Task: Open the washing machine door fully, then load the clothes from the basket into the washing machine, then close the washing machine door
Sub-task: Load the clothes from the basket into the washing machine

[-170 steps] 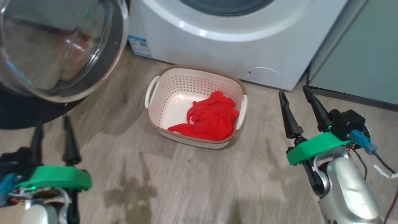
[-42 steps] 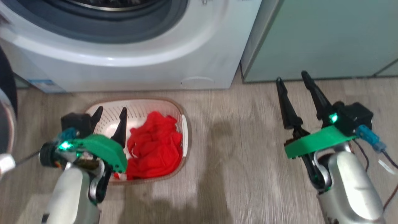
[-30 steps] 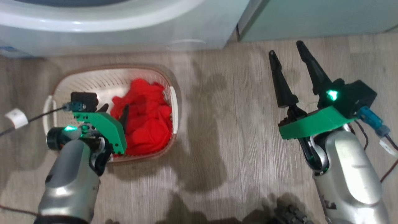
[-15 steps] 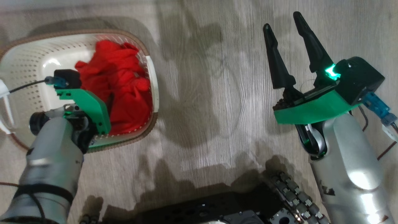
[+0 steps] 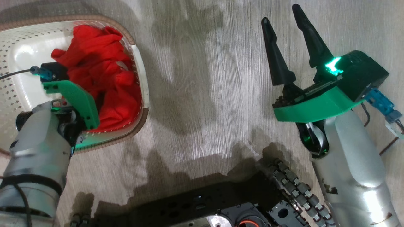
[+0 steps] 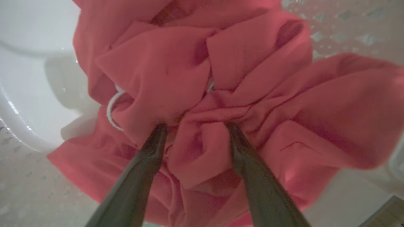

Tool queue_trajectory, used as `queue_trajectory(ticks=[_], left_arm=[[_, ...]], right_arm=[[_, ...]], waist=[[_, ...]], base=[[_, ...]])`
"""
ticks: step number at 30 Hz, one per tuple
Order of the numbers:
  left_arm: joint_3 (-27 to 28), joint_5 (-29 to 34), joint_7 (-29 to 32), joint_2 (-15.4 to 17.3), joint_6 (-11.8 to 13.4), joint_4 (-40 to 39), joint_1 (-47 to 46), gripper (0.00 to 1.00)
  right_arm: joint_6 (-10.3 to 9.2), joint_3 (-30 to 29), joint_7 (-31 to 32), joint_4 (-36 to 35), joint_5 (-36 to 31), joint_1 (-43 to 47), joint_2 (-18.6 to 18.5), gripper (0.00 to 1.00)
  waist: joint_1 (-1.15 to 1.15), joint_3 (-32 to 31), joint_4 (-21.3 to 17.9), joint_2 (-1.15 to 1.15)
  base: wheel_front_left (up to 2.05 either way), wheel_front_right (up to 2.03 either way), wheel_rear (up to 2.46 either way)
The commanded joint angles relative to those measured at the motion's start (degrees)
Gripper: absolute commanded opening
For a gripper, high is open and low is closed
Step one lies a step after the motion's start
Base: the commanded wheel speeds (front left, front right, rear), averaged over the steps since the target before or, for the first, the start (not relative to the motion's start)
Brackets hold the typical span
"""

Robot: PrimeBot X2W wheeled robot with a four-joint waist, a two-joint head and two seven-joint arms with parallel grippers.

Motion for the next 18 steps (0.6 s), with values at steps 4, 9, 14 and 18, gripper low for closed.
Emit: queue_trajectory(ticks=[4, 9, 14, 18], left_arm=[[0.43, -1.22, 1.92, 2.50, -0.05, 2.06, -0.30, 0.87], [-0.37, -1.91, 2.43, 2.54, -0.05, 3.37, -1.28, 0.00], [-1.00, -1.77, -0.87, 2.25, -0.05, 4.25, -0.92, 0.00], [-1.29, -1.62, -5.25, 1.69, -0.05, 4.58, -0.06, 0.00]], right_arm=[[0.00, 1.40, -0.48, -1.41, 0.92, 1.05, 0.37, 1.00], [0.00, 1.39, -0.51, -1.41, 1.31, 0.82, 0.37, 1.00], [0.00, 0.94, -0.52, -1.13, 1.65, 1.19, 0.37, 1.00], [0.00, 0.17, -0.53, -0.85, 1.50, 1.64, 0.37, 1.00]], waist=[[0.00, 0.42, -0.56, 0.00], [0.00, 0.36, -0.77, 0.00], [0.00, -1.41, -0.23, 0.00], [0.00, -3.70, 0.80, 0.00]], base=[[0.00, 0.00, 0.00], [0.00, 0.00, 0.00], [0.00, 0.00, 0.00], [0.00, 0.00, 0.00]])
